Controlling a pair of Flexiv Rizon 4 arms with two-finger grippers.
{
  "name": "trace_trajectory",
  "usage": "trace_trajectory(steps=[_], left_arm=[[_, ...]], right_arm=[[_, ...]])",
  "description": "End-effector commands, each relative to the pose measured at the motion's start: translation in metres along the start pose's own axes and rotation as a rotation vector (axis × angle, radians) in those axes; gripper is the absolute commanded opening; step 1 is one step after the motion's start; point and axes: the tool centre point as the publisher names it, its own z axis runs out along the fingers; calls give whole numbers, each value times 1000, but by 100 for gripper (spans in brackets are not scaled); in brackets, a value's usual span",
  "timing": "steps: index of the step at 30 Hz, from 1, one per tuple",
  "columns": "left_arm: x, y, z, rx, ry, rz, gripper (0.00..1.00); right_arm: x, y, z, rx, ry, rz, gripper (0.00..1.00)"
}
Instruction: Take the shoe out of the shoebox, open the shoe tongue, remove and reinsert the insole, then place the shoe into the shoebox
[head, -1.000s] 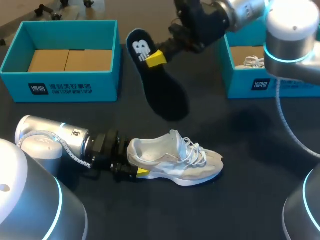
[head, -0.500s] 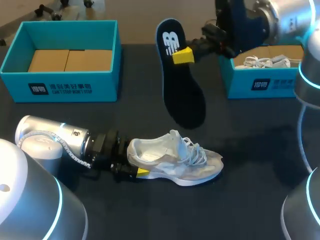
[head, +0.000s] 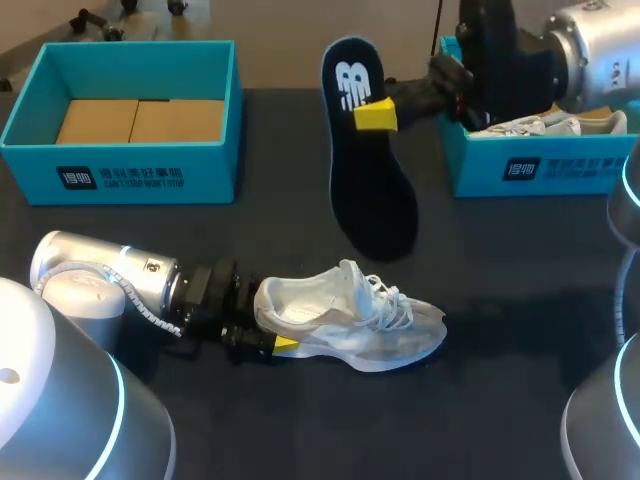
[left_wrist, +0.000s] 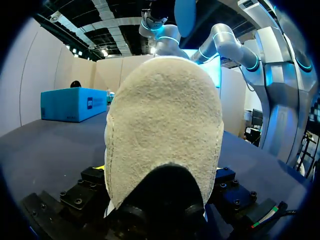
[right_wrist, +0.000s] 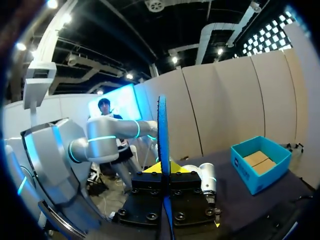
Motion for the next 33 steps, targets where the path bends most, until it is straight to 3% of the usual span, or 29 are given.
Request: trace_trajectory(steps=[1,17,33], left_arm=[[-1,1,1,-3,1,-1,0],[-1,1,1,-3,1,-1,0],[-1,1,1,-3,1,-1,0]], right_arm=[[20,2,-13,-37,-52,15,0],[59,14,-39,-63,-101,183,0],[69,26,-45,-49,-129,229,0]])
